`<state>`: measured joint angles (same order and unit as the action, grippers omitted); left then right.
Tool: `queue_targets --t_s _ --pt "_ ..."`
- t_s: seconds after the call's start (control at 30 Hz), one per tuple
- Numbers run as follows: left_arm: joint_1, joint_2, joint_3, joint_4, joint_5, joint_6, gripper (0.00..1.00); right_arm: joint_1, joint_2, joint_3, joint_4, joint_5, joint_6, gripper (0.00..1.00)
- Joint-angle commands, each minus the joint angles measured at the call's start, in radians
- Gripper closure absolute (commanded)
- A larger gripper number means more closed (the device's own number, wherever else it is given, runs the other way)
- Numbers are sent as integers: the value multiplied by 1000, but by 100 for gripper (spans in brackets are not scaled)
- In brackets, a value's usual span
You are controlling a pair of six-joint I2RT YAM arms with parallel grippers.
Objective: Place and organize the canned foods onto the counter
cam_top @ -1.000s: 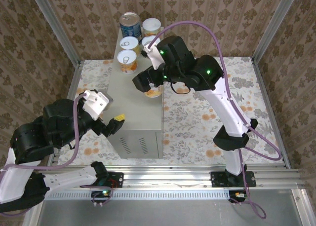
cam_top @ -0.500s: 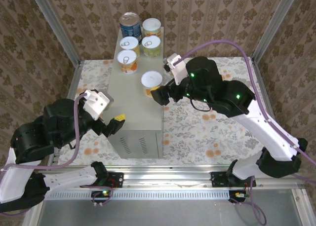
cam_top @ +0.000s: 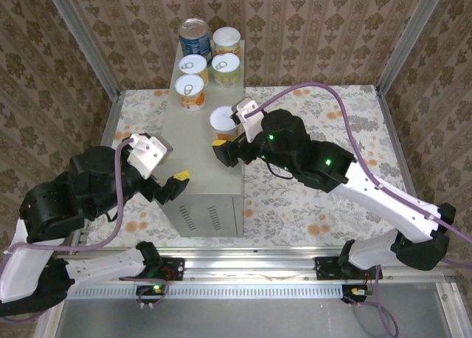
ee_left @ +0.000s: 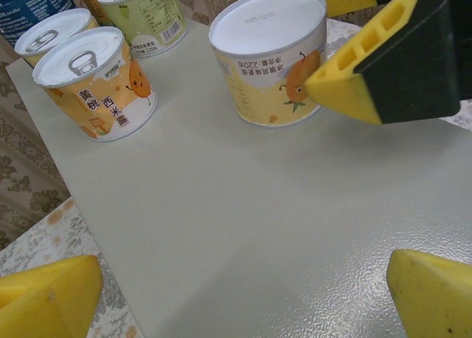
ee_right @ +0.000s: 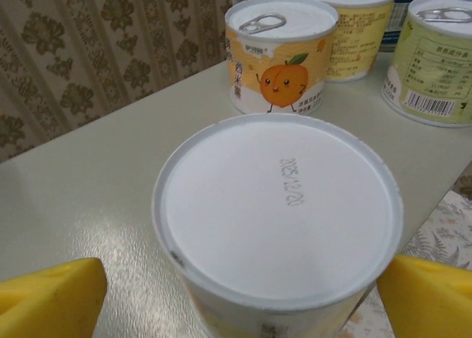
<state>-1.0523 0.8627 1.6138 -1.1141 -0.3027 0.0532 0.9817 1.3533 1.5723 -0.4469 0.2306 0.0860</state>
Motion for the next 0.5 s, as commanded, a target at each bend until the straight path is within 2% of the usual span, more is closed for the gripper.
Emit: queue_targets --t_s 0.0,0.23,0.47 --pt "0 -7 -7 10 2 -4 0 21 12 -19 108 100 -2 9" --pt "-1 -8 -10 13 -8 4 0 23 29 -34 156 165 -35 21" --pt "0 -4 -14 26 -20 23 0 -8 88 -8 160 171 -49 24"
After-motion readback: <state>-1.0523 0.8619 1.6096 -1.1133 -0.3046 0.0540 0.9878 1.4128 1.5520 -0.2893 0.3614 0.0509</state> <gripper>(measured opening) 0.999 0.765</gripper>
